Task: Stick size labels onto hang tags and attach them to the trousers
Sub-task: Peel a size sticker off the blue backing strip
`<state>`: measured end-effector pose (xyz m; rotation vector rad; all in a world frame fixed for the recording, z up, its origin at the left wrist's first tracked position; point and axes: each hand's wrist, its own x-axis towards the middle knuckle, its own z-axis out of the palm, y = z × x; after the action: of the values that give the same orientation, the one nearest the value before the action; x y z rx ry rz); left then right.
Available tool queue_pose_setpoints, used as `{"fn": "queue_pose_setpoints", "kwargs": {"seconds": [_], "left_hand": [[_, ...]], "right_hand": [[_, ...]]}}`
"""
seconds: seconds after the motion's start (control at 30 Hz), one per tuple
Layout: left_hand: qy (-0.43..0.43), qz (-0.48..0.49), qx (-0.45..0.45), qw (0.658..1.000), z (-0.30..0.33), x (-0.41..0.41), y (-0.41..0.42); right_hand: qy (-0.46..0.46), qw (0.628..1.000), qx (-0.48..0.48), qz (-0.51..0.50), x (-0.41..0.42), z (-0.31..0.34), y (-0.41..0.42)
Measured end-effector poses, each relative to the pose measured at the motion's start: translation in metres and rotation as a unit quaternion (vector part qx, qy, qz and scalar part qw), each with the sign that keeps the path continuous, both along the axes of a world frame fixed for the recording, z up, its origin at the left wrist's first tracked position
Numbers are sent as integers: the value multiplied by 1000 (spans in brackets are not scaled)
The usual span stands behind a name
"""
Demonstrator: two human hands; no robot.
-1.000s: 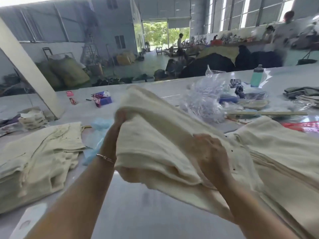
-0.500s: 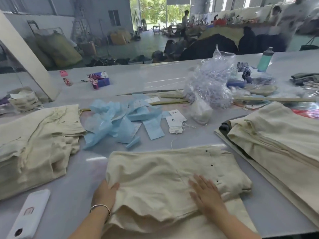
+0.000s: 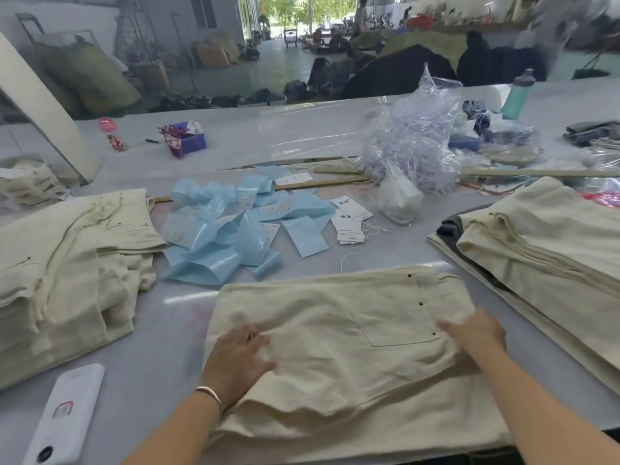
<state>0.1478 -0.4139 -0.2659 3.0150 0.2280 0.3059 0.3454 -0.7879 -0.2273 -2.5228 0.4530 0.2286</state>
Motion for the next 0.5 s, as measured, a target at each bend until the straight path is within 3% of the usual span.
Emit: {"fn": "queue_pose_setpoints", "kwargs": {"seconds": [0.17, 0.27, 0.33, 0.37, 0.43, 0.47, 0.5], "left_hand": [[137, 19, -78, 987, 8, 16, 11], [135, -1, -138, 981, 24, 36, -11], [106, 7, -267, 958, 36, 50, -47], [97, 17, -379, 920, 43, 55, -69], [111, 40, -607, 786, 52, 67, -113], [123, 49, -683, 719, 54, 72, -133], [124, 57, -724, 676, 56, 78, -149]], "right_hand": [[-161, 984, -12, 76, -6, 24, 25], [-244, 956, -4, 163, -35, 28, 64], [-276, 933, 23, 230, -61, 25, 84], [-298, 921, 38, 250, -72, 22, 89], [-332, 902, 73, 264, -88, 16, 89], [-335, 899, 96, 265, -92, 15, 87], [-327, 899, 120, 265, -95, 14, 83]]}}
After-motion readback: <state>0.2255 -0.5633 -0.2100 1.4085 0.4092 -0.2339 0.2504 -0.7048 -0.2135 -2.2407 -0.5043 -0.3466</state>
